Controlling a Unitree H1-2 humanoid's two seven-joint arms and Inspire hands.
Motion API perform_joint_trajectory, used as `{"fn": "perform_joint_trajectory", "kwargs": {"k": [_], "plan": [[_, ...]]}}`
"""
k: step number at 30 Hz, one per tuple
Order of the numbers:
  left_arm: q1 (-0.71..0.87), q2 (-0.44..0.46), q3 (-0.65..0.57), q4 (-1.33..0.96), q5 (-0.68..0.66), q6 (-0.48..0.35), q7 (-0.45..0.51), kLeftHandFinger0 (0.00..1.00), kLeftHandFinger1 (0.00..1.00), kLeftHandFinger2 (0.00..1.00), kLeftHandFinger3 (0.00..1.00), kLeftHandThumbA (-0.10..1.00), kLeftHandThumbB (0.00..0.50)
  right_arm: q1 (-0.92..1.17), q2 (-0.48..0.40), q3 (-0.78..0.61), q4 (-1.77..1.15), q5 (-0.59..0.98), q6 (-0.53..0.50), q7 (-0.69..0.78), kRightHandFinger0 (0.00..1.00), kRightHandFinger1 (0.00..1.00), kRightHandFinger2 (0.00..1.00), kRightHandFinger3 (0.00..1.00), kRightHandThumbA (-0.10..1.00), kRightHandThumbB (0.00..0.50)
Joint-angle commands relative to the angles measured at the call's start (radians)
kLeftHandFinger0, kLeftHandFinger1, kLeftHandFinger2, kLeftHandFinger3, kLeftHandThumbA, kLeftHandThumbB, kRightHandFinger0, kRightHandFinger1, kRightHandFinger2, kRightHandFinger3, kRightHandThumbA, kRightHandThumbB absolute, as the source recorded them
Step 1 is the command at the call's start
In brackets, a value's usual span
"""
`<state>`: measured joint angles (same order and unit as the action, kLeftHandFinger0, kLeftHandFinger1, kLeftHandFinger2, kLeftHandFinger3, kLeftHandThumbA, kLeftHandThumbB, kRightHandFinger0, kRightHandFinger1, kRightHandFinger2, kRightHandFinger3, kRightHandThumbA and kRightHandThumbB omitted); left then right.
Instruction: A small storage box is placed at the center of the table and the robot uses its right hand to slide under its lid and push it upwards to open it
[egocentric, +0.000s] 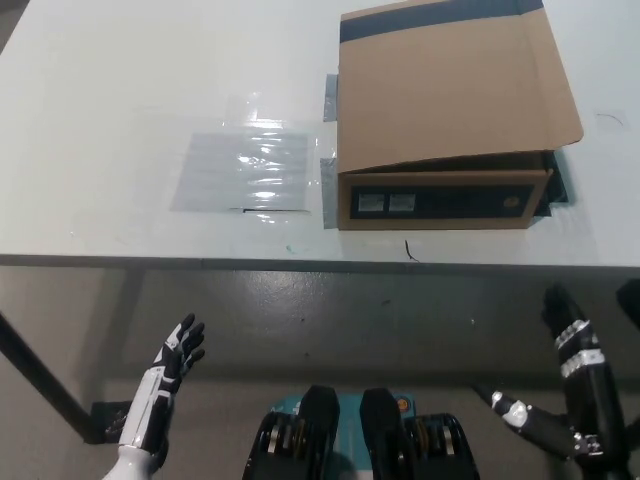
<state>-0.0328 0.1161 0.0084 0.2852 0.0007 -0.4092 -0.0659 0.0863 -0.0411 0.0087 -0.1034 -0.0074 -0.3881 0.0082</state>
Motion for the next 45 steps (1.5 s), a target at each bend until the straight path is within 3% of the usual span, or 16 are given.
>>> {"fn": "perform_joint_trajectory", "kwargs": {"k": [1,2,3,5,8,9,10,12,14,15,23,27,32,35,45], "plan": [[-0.019,0.017,0.003,-0.008,-0.017,-0.061,-0.017,1.0,1.0,1.0,1.0,1.0,0.5,-0.032,-0.011,-0.016,-0.14,0.13,0.026,0.012,1.0,1.0,1.0,1.0,1.0,0.337],[-0.019,0.018,0.003,-0.007,-0.016,-0.061,-0.017,1.0,1.0,1.0,1.0,1.0,0.5,-0.035,-0.01,-0.018,-0.151,0.144,0.041,0.011,1.0,1.0,1.0,1.0,1.0,0.338],[-0.014,0.02,0.002,-0.01,-0.019,-0.061,-0.021,1.0,1.0,1.0,1.0,1.0,0.5,-0.05,-0.008,-0.028,-0.168,0.199,0.064,0.006,1.0,1.0,1.0,1.0,1.0,0.287],[-0.005,0.013,-0.001,-0.013,-0.019,-0.061,-0.02,1.0,1.0,1.0,1.0,1.0,0.5,-0.073,-0.025,-0.047,-0.163,0.254,0.057,0.012,1.0,1.0,1.0,1.0,1.0,0.26],[0.0,0.011,-0.003,-0.017,-0.012,-0.061,-0.016,1.0,1.0,1.0,1.0,1.0,0.5,-0.121,-0.049,-0.078,-0.16,0.351,0.086,0.02,1.0,1.0,1.0,1.0,1.0,0.287],[-0.001,0.009,-0.002,-0.014,-0.013,-0.061,-0.015,1.0,1.0,1.0,1.0,1.0,0.5,-0.13,-0.051,-0.084,-0.164,0.358,0.097,0.017,1.0,1.0,1.0,1.0,1.0,0.257],[-0.016,0.015,0.004,-0.011,-0.013,-0.061,-0.013,1.0,1.0,1.0,1.0,1.0,0.5,-0.172,-0.049,-0.097,-0.147,0.363,0.106,0.005,1.0,1.0,1.0,1.0,1.0,0.27],[-0.016,0.011,0.002,-0.011,-0.016,-0.053,-0.013,1.0,1.0,1.0,1.0,1.0,0.5,-0.205,-0.055,-0.125,-0.131,0.375,0.115,-0.008,1.0,1.0,1.0,1.0,1.0,0.248],[-0.016,0.01,-0.002,-0.008,-0.015,-0.06,-0.017,1.0,1.0,1.0,1.0,1.0,0.5,-0.23,-0.064,-0.146,-0.118,0.404,0.141,-0.008,1.0,1.0,1.0,1.0,1.0,0.221],[-0.017,0.011,-0.004,-0.009,-0.005,-0.061,-0.014,1.0,1.0,1.0,1.0,1.0,0.5,-0.244,-0.066,-0.155,-0.11,0.415,0.153,-0.007,1.0,1.0,1.0,1.0,1.0,0.176],[-0.022,0.006,-0.004,-0.004,-0.004,-0.061,-0.011,1.0,1.0,1.0,1.0,1.0,0.5,-0.365,-0.071,-0.223,-0.014,0.501,0.199,-0.004,1.0,1.0,1.0,1.0,1.0,0.201],[-0.021,0.005,-0.005,-0.004,-0.005,-0.061,-0.012,1.0,1.0,1.0,1.0,1.0,0.5,-0.428,-0.07,-0.252,0.073,0.517,0.182,0.009,1.0,1.0,1.0,1.0,1.0,0.258],[-0.022,0.009,-0.005,-0.003,0.001,-0.061,-0.011,1.0,1.0,1.0,1.0,1.0,0.5,-0.5,-0.072,-0.267,0.169,0.528,0.173,0.026,1.0,1.0,1.0,1.0,1.0,0.284],[-0.022,0.008,-0.004,-0.002,0.003,-0.061,-0.008,1.0,1.0,1.0,1.0,1.0,0.5,-0.538,-0.061,-0.279,0.227,0.565,0.18,0.036,1.0,1.0,1.0,1.0,1.0,0.339],[-0.025,0.01,-0.004,-0.001,0.002,-0.06,-0.01,1.0,1.0,1.0,1.0,1.0,0.5,-0.603,-0.031,-0.277,0.294,0.595,0.203,0.036,1.0,1.0,1.0,1.0,1.0,0.317]]}}
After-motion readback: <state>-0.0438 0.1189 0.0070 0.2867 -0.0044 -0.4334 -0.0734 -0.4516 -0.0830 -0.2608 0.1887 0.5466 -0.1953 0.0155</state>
